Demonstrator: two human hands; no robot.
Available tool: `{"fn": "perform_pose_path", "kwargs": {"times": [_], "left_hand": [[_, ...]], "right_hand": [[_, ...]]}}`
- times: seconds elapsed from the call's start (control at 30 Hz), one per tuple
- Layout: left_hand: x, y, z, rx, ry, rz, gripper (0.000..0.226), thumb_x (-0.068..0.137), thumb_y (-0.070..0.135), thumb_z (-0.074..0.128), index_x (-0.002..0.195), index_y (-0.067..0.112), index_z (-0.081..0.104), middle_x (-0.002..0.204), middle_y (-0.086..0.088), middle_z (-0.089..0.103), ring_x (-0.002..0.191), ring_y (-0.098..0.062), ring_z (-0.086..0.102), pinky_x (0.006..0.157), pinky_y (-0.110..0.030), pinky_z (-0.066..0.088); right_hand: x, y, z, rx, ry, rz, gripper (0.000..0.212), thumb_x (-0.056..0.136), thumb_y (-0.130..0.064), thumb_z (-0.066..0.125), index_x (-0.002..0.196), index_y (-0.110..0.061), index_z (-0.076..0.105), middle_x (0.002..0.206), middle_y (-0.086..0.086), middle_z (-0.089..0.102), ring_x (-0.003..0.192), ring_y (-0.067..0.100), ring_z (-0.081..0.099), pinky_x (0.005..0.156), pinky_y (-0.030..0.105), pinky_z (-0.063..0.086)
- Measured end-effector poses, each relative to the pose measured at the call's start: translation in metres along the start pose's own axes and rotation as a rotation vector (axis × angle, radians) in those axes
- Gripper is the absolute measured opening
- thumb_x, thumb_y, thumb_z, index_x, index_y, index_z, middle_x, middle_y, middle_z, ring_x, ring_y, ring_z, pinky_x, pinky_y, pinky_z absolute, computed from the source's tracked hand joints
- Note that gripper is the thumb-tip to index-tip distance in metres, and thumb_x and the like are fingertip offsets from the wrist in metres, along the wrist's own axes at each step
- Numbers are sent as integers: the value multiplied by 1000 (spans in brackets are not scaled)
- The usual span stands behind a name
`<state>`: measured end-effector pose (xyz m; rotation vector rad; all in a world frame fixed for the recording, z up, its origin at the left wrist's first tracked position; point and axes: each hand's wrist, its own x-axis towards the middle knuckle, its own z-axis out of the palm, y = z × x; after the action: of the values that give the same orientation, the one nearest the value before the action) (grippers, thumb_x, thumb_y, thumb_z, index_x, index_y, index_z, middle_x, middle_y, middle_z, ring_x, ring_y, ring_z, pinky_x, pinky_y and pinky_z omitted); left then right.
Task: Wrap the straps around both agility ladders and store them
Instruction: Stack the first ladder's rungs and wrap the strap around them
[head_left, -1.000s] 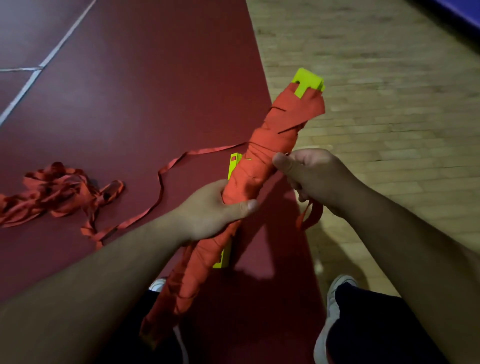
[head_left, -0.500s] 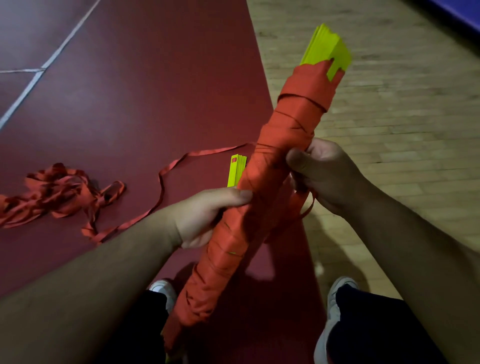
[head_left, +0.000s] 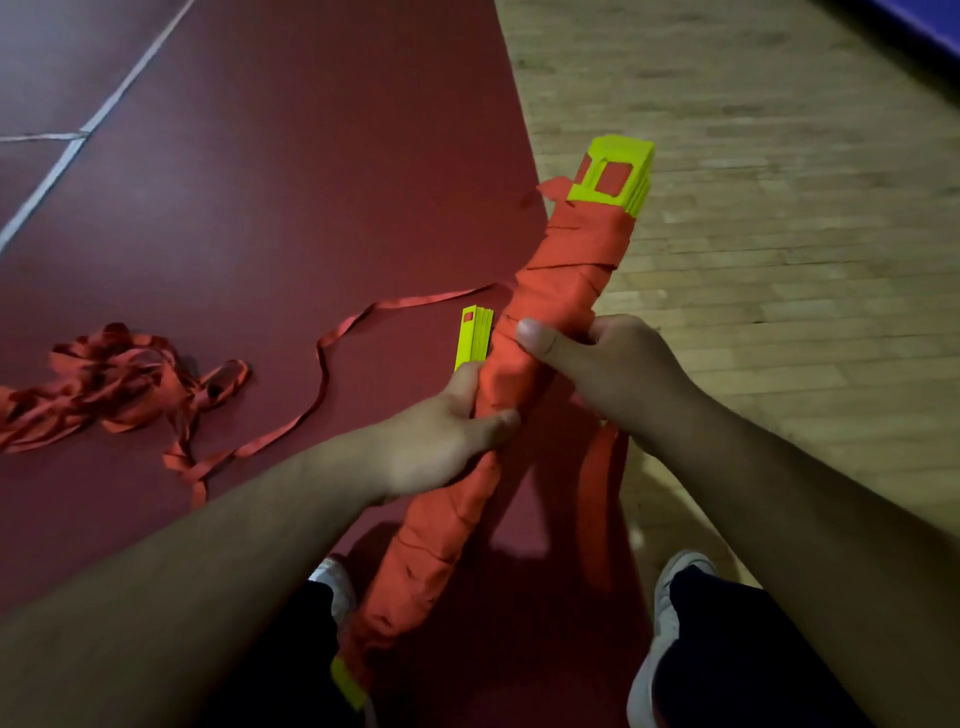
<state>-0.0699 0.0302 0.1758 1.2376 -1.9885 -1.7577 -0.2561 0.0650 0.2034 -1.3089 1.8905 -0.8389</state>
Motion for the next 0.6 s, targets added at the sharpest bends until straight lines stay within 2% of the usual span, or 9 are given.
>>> {"fn": "perform_pose_path", "kwargs": {"times": [0.1,0.2,0.27,0.33,0.4,0.47,0.5,0.57,0.6], "left_hand": [[-3,-3,0,-57,16,97,40,88,22,75,122,25,54,104,8,69,88,0,64,81,-17,51],[-3,-1,0,-179,-42,108,27,76,30,80,95,15,68,86,4,69,80,-9,62,77,-26,52],[-5,-4,2,-256,-79,111,30,73,31,77,92,10,68,84,2,68,79,-11,61,76,-27,52],[-10,-3,2,-315,-129,140,12,79,21,73,88,14,70,81,2,70,77,-10,64,73,-23,53],[-11,-2,1,-365,-129,138,18,80,23,71,92,9,71,84,-7,70,78,-18,65,74,-30,55],[-10,1,2,-348,-56,132,30,81,27,71,99,5,64,86,-10,66,79,-22,61,74,-35,52],[-9,2,4,-303,-1,145,22,82,24,70,97,9,63,83,-6,65,77,-18,59,71,-32,51],[-9,6,9,-185,83,174,9,87,15,69,89,19,62,73,6,62,68,-8,55,64,-23,47],[-9,9,11,-121,128,170,15,88,11,70,88,21,59,69,11,60,63,-4,53,60,-20,46]], "right_hand": [[0,-1,-2,283,-84,-42,30,77,-51,78,69,-23,72,57,-14,66,50,-2,58,55,24,44],[-1,-5,-4,372,-142,-208,19,70,-53,72,64,-36,70,51,-19,57,48,-4,52,54,21,39],[0,-4,-7,274,-113,-317,28,67,-68,67,68,-39,68,54,-21,59,50,-4,54,55,20,40],[3,1,-10,155,-88,-379,57,60,-86,57,82,-35,71,67,-17,67,61,0,61,57,20,45],[8,6,-12,-4,-73,-409,88,55,-99,48,91,-22,71,72,-5,67,66,5,60,61,24,45],[8,8,-13,-135,-68,-409,87,53,-99,49,87,-21,65,68,-8,58,63,-1,53,58,17,39],[8,9,-10,-178,-63,-383,81,54,-96,53,90,-24,64,72,-11,61,67,-4,55,61,16,42],[5,8,-3,-257,-73,-313,80,54,-93,57,102,-29,65,84,-17,65,82,-1,62,70,24,48],[3,8,2,-287,-66,-288,80,55,-92,58,105,-29,65,84,-20,64,84,2,62,70,26,48]]}}
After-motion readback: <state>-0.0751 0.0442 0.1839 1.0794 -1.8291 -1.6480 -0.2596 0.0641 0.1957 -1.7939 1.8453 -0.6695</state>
